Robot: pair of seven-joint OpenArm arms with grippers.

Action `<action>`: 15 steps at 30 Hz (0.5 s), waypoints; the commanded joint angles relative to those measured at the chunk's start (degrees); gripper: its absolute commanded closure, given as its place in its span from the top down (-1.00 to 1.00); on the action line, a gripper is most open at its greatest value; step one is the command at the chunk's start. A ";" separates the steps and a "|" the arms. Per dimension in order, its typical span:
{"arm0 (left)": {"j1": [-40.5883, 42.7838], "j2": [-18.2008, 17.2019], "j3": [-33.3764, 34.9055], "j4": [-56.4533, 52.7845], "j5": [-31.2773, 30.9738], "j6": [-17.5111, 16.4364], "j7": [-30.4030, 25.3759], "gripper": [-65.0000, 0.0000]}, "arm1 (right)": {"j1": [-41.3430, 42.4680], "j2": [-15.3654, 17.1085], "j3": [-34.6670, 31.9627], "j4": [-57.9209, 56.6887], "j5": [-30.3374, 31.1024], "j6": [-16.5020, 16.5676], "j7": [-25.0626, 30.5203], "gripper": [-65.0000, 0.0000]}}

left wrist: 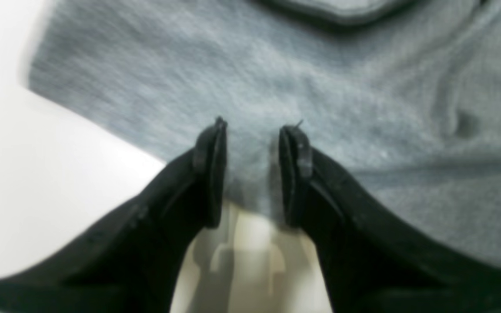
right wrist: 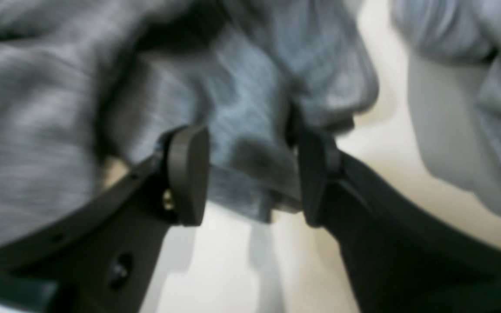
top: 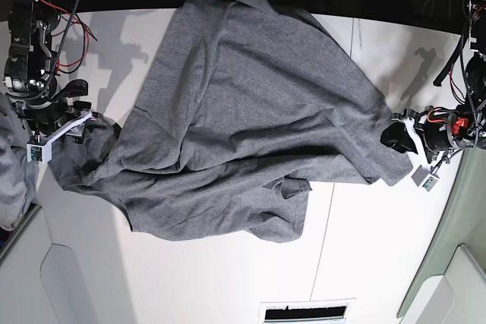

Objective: Layout the t-shirt on the table in an organized manner, then fold the t-shirt properly
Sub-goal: 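Regrasp the shirt with the left gripper and spread it across the table, then drag the shirt edges apart with both grippers to flatten it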

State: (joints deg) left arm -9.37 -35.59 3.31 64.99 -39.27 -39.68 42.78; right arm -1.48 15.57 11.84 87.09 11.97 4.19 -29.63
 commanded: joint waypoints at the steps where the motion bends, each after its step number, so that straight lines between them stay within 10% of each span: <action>1: -0.79 -1.25 -0.33 0.61 -1.33 -0.32 -0.50 -0.29 | -0.94 0.26 0.37 2.78 1.29 0.11 0.31 0.00; 15: -0.76 -1.31 -0.33 0.81 -16.41 -0.32 5.51 -0.29 | 4.37 -11.93 0.37 -1.95 -0.39 -1.49 4.96 0.00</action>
State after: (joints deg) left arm -9.08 -35.73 3.42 64.97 -54.87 -39.66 48.69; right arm 1.69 3.27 11.94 83.79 11.42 2.70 -26.48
